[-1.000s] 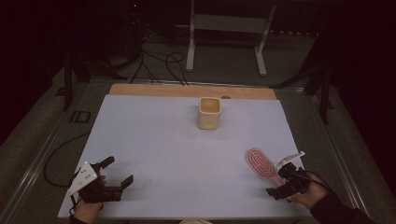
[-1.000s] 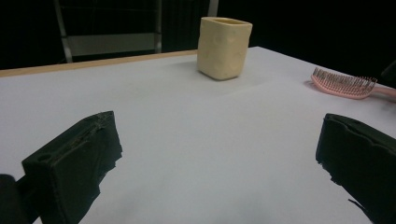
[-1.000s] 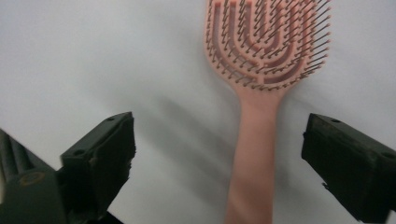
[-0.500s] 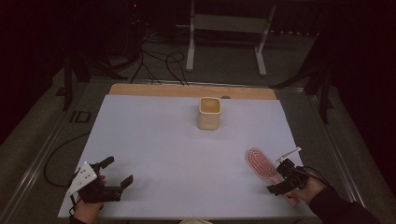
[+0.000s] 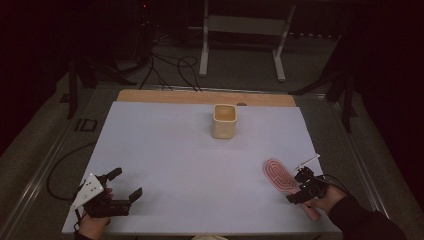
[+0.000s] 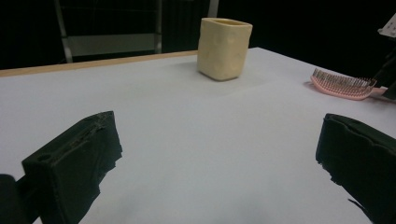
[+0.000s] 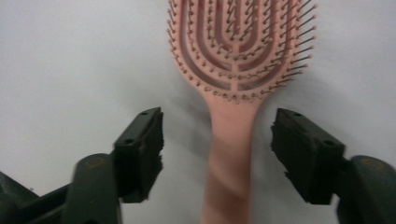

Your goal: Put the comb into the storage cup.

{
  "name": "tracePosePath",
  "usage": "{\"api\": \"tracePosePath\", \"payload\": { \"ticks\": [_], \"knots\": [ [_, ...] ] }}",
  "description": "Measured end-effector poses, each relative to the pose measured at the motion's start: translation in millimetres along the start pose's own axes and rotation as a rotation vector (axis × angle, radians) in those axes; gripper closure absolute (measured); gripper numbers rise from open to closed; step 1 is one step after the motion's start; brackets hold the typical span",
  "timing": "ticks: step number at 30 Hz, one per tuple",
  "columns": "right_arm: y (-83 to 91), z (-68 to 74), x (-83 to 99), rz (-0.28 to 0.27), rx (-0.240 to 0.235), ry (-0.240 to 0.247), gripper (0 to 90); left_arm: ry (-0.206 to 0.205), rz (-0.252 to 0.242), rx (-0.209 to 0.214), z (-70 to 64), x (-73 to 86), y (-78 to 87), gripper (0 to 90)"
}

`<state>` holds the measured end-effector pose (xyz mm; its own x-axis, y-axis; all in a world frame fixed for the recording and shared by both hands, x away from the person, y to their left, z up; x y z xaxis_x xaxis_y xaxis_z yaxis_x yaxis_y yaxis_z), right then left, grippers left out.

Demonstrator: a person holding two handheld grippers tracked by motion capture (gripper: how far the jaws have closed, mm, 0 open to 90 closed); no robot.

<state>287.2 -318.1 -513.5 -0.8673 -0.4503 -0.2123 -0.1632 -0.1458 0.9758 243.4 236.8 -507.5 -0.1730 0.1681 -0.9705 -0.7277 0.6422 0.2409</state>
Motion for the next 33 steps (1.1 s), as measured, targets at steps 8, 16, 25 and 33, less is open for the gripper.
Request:
{"api": "tracePosePath", "payload": {
  "ticks": [8,16,25,33],
  "knots": [
    [-7.4,-3.4,-1.3,0.020,0.010,-0.013,49.7,0.001,0.002,-0.001,0.1,0.3,0.1,0.1],
    [-11.6,-3.8,-1.5,0.031,0.041,-0.012,58.7,0.001,0.001,-0.001,0.0,0.4,0.3,0.1],
    [-12.5,-4.4,-3.2,0.037,0.051,-0.009,63.5,-0.001,0.003,0.000,-0.1,0.5,0.4,0.1],
    [-12.8,-5.1,-3.5,0.042,0.036,0.020,68.0,-0.002,0.004,0.003,-0.2,0.8,0.5,0.1]
  ]
}}
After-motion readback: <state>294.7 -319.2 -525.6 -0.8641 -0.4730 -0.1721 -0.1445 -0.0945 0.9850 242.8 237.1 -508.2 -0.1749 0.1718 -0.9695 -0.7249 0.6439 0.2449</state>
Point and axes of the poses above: each handheld gripper's, and its own axes: y roughly backward along the jaws, x roughly out of its underside, z roughly to its left, the point moved 4 cm from there along -y, roughly forward along the jaws, and after that the axes turned 7 degrees about -y, right-handed, at the moved point
